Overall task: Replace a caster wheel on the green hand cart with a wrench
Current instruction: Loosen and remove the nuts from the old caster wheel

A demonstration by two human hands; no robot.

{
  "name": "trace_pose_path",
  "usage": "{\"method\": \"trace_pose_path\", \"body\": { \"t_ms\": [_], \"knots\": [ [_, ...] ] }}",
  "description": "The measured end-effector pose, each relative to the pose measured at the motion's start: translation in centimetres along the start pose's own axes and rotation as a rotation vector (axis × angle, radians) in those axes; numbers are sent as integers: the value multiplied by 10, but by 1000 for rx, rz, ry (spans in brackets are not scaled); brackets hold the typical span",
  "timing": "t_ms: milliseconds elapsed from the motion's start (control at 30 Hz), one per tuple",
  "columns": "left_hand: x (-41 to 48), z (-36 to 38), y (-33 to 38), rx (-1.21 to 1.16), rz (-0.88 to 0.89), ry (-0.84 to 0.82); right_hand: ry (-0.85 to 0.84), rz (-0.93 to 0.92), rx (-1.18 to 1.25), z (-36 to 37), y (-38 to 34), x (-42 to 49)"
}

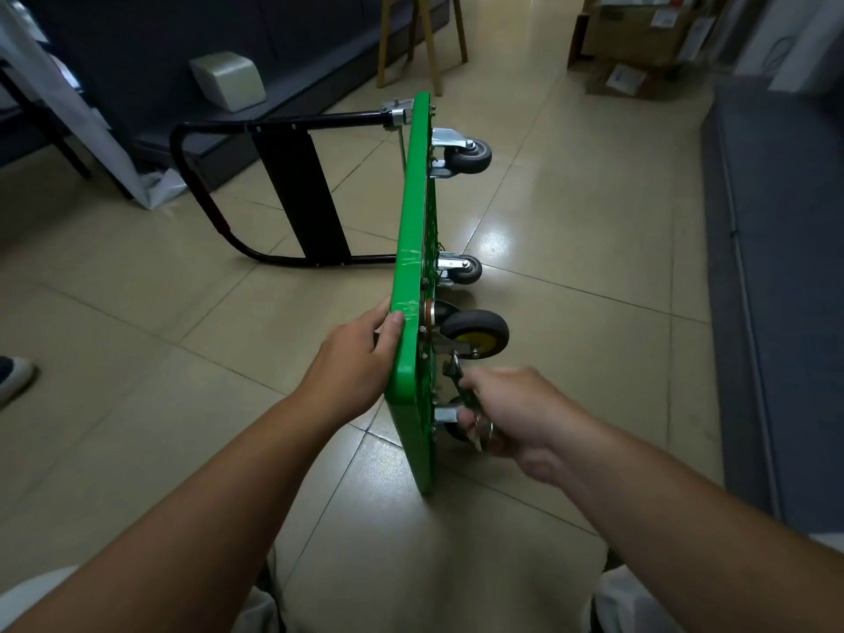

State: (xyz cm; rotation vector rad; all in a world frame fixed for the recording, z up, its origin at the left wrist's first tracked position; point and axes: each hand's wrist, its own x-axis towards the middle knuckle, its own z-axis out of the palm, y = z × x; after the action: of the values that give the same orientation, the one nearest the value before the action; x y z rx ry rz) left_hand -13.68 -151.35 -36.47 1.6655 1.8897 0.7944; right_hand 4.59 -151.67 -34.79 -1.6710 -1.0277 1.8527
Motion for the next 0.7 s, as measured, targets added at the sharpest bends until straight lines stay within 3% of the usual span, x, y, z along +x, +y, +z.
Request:
{"method": "trace_pose_path", "body": {
  "t_ms": [500, 700],
  "knots": [
    [4, 1, -7, 6, 23, -7, -306, 57, -48, 9, -49, 8],
    [4, 4, -4, 91, 27, -9, -326, -1, -8, 17, -51, 12]
  ]
}}
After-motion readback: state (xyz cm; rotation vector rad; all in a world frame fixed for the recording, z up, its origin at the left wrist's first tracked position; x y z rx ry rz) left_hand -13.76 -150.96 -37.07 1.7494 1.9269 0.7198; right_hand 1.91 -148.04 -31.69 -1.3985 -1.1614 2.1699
